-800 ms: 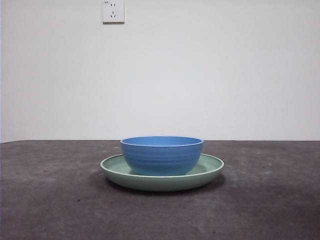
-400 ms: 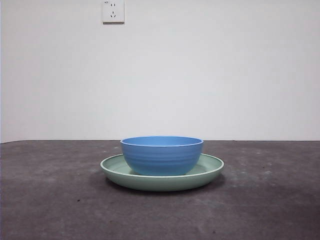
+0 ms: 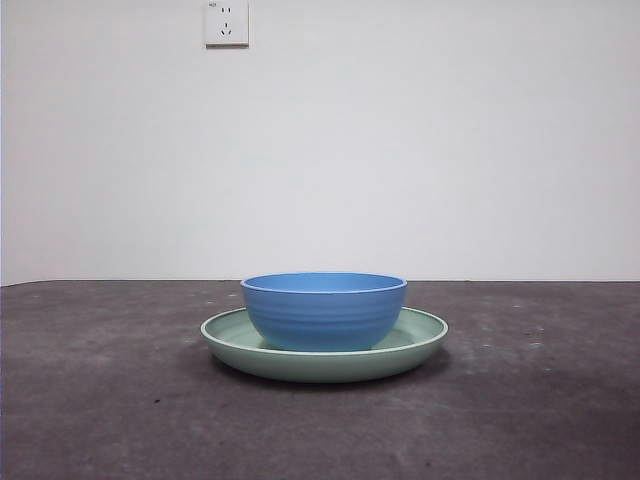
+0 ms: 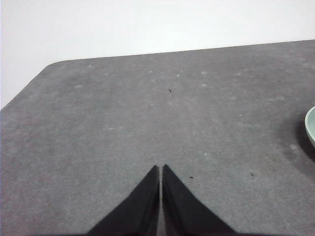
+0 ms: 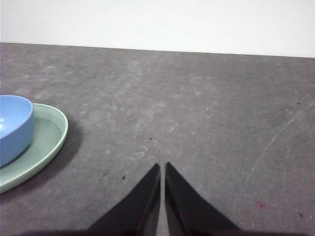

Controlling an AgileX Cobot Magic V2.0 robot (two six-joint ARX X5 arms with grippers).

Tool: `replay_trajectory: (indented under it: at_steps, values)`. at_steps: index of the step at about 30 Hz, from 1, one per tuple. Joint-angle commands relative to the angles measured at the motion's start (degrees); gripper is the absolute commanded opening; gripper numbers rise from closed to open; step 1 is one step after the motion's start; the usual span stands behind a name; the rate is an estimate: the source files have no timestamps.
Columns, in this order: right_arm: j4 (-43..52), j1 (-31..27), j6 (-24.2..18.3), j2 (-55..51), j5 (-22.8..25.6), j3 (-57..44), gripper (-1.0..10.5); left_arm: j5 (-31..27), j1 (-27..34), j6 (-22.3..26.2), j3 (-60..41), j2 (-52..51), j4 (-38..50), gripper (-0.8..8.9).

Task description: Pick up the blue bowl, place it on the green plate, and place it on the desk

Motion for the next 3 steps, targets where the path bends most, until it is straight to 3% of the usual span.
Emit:
replay_trajectory:
  at_steps: [1,3]
  values:
    - [0.00,0.02,0.76,-0.13,-0.11,-0.31,0.1,-0.22,0.09,-0.26,-1.18,-0.11,-0.55,0.09]
    - [0.00,0.02,0.76,-0.13,-0.11,-0.31,0.1,-0.22,0.09,-0.24,-1.18,-0.09,-0.55,0.09]
